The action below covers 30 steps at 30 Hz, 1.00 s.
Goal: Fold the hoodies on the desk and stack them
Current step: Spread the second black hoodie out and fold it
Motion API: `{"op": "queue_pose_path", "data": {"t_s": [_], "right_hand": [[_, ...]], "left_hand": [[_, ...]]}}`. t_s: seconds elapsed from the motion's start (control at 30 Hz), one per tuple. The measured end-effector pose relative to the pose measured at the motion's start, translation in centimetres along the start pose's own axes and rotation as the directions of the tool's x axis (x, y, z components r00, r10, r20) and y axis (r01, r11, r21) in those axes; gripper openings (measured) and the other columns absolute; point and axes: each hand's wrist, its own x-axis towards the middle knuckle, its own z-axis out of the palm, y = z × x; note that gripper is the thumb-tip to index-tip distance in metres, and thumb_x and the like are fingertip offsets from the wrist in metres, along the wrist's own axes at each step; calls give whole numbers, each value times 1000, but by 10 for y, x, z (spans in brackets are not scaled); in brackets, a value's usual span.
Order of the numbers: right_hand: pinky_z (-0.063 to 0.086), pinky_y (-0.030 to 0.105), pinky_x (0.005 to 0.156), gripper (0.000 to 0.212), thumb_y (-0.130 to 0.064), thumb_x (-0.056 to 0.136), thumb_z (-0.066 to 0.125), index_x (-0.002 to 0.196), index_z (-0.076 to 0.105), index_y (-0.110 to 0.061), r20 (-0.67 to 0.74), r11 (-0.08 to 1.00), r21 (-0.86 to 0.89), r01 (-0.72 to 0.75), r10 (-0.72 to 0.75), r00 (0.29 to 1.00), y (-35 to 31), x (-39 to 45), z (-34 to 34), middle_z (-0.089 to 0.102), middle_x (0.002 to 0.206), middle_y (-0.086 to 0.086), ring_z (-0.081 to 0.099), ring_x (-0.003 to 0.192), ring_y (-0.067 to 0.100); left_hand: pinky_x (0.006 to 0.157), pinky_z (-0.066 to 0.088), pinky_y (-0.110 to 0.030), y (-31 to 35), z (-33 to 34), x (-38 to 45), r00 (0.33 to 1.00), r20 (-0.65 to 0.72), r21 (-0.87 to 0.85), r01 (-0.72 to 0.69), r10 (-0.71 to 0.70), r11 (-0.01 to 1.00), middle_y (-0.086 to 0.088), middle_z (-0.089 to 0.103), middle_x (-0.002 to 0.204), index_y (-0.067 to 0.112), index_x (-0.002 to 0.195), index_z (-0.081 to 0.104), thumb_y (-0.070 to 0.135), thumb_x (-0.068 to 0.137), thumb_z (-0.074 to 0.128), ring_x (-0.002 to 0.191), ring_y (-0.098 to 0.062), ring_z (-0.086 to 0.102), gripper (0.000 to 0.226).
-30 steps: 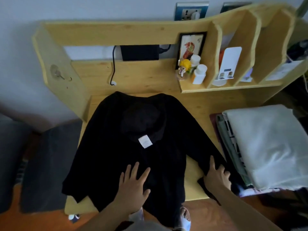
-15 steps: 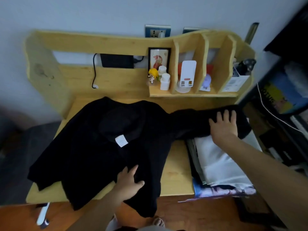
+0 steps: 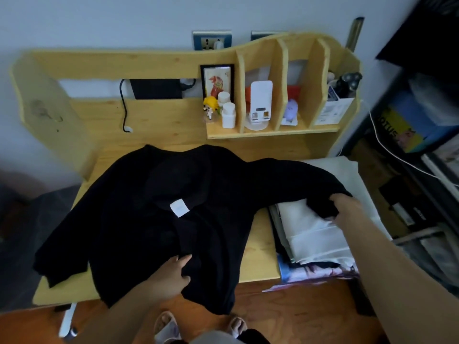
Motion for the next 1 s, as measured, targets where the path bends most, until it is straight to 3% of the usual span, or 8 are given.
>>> {"op": "queue_pose_path", "data": {"t_s": [0.07, 0.13, 0.23, 0.37, 0.53, 0.67, 0.83, 1.0], "right_hand": [[51, 47, 92, 43, -2, 90, 55, 133, 56, -4, -70, 924, -166, 345, -360, 930, -19, -4, -5, 63, 119, 23, 60, 112, 42], [42, 43, 88, 44, 6, 78, 54, 117, 66, -10, -144, 495, -464, 735, -860, 489, -48, -13, -19, 60, 108, 23, 56, 102, 43], [32, 45, 93, 34, 0, 79, 56, 109, 66, -15, 41, -23, -861, 508, -999, 24, -67, 0, -41, 52, 110, 20, 45, 103, 39], [6, 55, 120, 47, -23, 99, 39, 145, 47, -21, -7, 120, -990, 79, -586, 811, -19, 16, -26, 17, 162, 19, 8, 147, 45], [41, 47, 100, 40, -19, 91, 58, 130, 56, -13, 462, 242, -616, 750, -661, 592, 87, -89, 86, 45, 136, 15, 43, 123, 37], [44, 36, 89, 56, -41, 95, 59, 136, 43, -6, 468, 745, -547, 382, -107, 877, 177, -150, 139, 46, 134, 16, 52, 113, 33], [46, 47, 100, 64, -28, 89, 68, 137, 33, -2, 200, 829, -558, -47, 189, 961, 244, -173, 162, 43, 135, 26, 48, 121, 44], [46, 46, 92, 40, -2, 91, 54, 131, 55, -3, 34, 788, -574, 222, -248, 968, 200, -166, 134, 62, 118, 30, 58, 113, 47]], "left_hand": [[115, 38, -29, -2, 2, 4, 1000, 6, 20, 22, -22, 1000, -4, 3, 171, 35, 162, 15, 29, 103, 53, 153, -23, 27, 71], [115, 39, -32, 0, 5, 6, 999, 10, 19, 39, -40, 999, -3, 1, 171, 36, 162, 14, 29, 102, 56, 153, -22, 27, 74], [120, 31, -32, 9, 6, 4, 997, 13, -25, 72, -71, 997, -4, 0, 171, 34, 163, 13, 32, 100, 58, 156, -23, 16, 77], [122, 23, -34, 20, 1, -6, 999, 27, -101, 42, -39, 994, -2, 3, 171, 36, 162, 18, 37, 99, 59, 157, -22, 13, 76], [116, 34, -39, -17, -9, -26, 866, -497, -149, -22, -56, 989, -9, 41, 154, 20, 150, 46, 27, 99, 60, 142, -28, 35, 53], [97, 47, -51, -109, -27, -44, 564, -580, -578, 224, -588, 785, -25, 46, 138, 6, 142, 42, 25, 93, 66, 121, -45, 47, 57], [87, 52, -44, -170, -29, -36, 808, 34, -923, 251, -588, 292, -15, 62, 126, 6, 139, 50, 42, 98, 64, 105, -34, 61, 57], [91, 56, -50, -200, -56, -35, 821, -117, -946, 80, -559, 315, -16, 63, 128, 9, 142, 50, 39, 105, 53, 112, -39, 63, 48]]}}
